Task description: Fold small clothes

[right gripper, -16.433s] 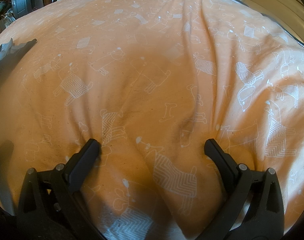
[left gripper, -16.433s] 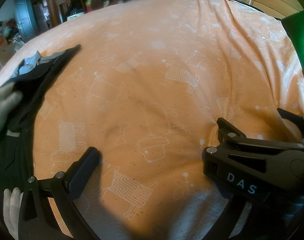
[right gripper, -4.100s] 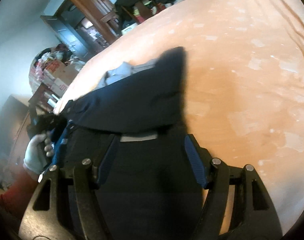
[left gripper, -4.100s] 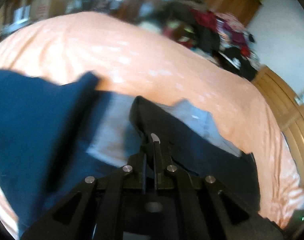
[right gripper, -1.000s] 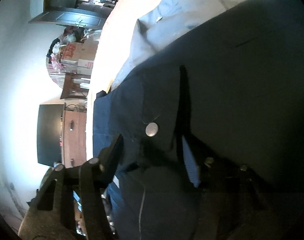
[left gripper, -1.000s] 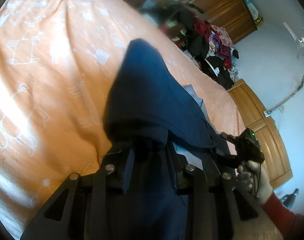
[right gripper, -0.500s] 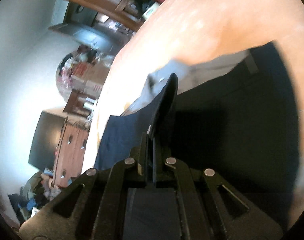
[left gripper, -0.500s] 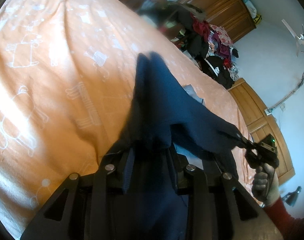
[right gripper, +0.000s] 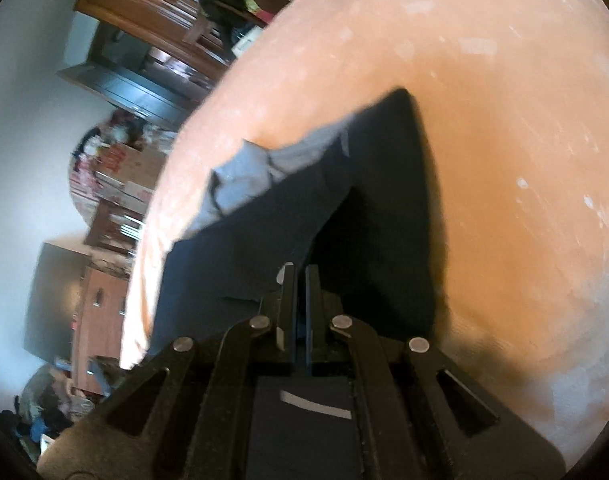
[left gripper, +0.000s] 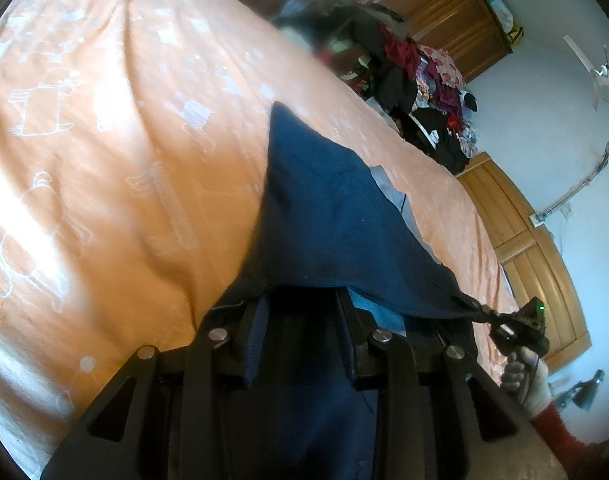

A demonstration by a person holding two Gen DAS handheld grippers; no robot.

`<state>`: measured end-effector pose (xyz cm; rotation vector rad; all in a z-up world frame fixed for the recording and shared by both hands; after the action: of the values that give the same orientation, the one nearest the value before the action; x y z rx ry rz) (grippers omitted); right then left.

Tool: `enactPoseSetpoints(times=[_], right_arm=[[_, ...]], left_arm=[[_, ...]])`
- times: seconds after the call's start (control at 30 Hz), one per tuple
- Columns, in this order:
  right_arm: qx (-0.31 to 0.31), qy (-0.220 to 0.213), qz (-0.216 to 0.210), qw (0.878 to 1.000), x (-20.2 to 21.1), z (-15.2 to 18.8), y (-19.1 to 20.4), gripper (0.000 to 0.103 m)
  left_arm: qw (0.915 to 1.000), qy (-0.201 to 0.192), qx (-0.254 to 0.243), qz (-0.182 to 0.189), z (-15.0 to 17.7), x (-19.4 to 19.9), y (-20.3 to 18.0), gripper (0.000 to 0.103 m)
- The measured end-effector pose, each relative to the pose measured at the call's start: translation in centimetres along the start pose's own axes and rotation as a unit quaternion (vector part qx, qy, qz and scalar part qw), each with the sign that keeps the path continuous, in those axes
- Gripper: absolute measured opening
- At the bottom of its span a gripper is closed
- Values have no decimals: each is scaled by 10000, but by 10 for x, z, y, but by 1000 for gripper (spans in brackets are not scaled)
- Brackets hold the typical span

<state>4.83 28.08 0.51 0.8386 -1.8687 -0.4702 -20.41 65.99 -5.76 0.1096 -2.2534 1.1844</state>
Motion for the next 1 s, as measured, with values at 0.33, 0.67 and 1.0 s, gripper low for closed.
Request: enactPoseSetpoints(times=[0.33, 0.67, 1.0], right_arm=[[1004, -143, 833, 9914, 24, -5, 26, 29], [1057, 608, 698, 9901, -23, 34, -5, 26], [578, 440, 723, 9947, 115, 139, -40, 41]], left_arm=[[9946, -549, -853, 217, -16, 62, -75, 43], [9711, 619, -1360, -1862, -35, -29, -20, 35], [9726, 239, -765, -2184, 0, 97, 30, 35]])
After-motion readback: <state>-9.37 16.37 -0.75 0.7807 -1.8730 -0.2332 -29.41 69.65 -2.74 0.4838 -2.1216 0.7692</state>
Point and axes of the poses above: each gripper's, at about its wrist camera, not at the fingertips, and x roughly against the way its jaws point, y to its left, z to its underside, the point moved 5 cm from there along -x, roughly the way its jaws point, and after that the axes turned 6 degrees about x, right-handed, at the moved point
